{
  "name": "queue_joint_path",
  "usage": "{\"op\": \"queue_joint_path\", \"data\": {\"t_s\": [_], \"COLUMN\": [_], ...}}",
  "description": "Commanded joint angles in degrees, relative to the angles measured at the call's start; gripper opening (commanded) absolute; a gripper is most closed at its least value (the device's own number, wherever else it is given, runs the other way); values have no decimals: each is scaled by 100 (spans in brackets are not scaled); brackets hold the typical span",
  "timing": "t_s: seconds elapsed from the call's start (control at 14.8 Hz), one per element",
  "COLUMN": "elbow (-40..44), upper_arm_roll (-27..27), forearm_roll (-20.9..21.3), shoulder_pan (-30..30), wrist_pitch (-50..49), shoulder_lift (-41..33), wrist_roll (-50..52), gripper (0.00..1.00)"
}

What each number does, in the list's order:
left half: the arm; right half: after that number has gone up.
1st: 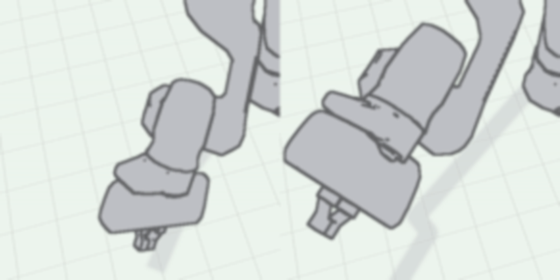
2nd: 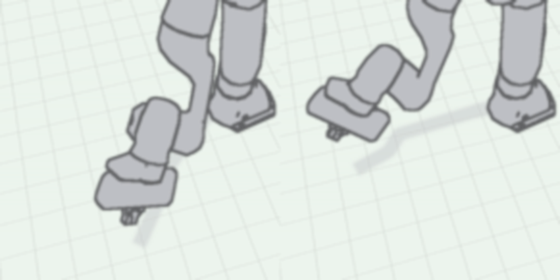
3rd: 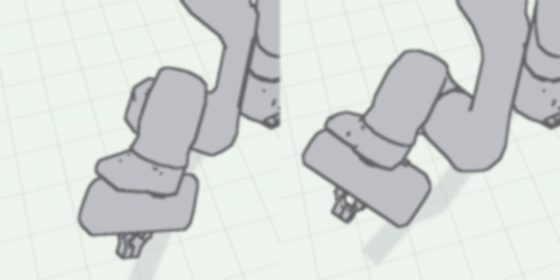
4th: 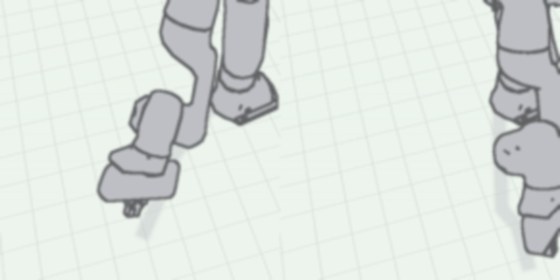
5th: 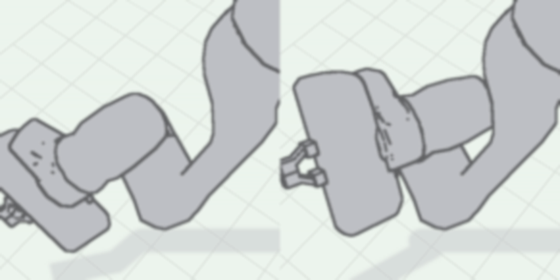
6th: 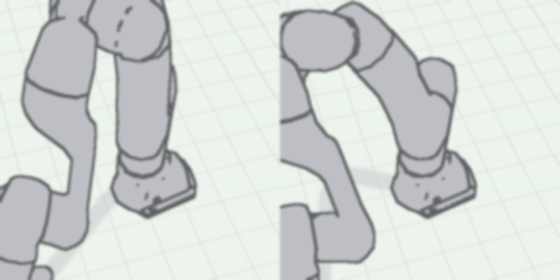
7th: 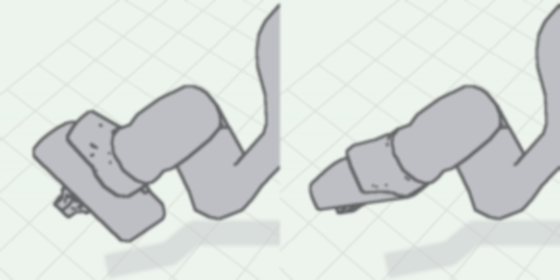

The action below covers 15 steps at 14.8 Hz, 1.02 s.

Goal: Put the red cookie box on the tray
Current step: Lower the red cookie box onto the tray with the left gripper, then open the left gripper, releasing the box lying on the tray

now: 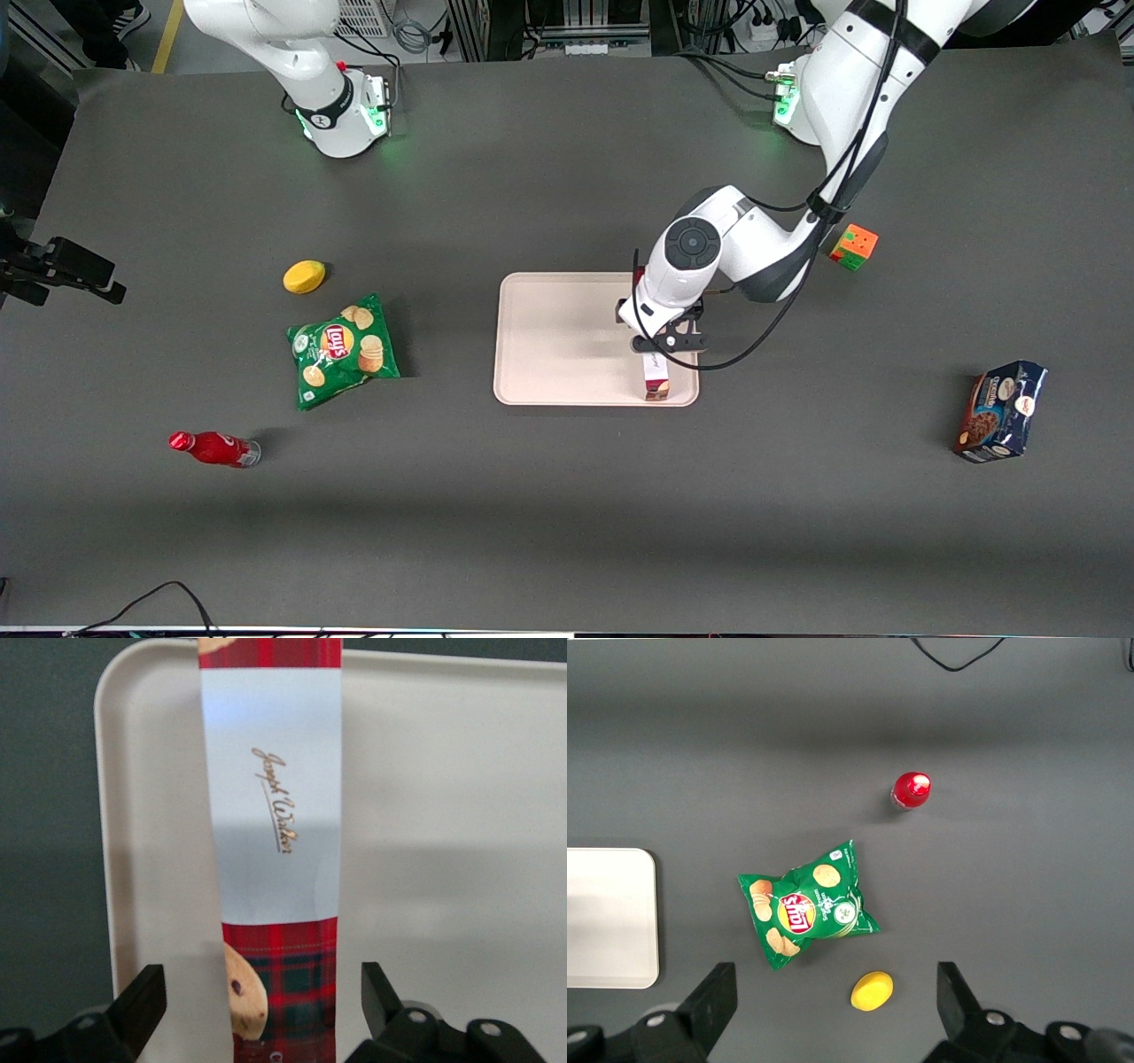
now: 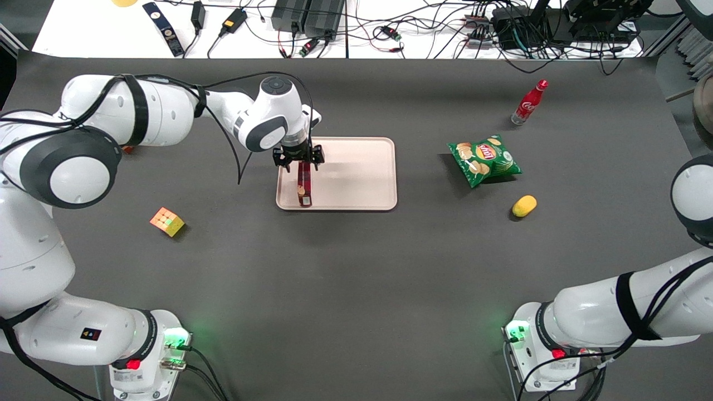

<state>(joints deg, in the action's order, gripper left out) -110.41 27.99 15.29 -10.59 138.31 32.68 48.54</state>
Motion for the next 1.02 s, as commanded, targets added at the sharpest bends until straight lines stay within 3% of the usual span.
{"op": "queue_joint_path", "data": {"t_s": [0.0,0.27,0.61,0.95], "elbow": [90,396,2021,2103], "upper_arm_roll": [-4,-4,57,-4], "forearm_roll": [141,141,53,-61], "shoulder_pan": [-13,13,13,494], "wrist_pitch": [12,-661,-3693,-4601], "shoulder_lift": [55,-147,-630,-1692], "wrist_roll": [138,59,-758,-1898], "gripper": [100,100,100,100]}}
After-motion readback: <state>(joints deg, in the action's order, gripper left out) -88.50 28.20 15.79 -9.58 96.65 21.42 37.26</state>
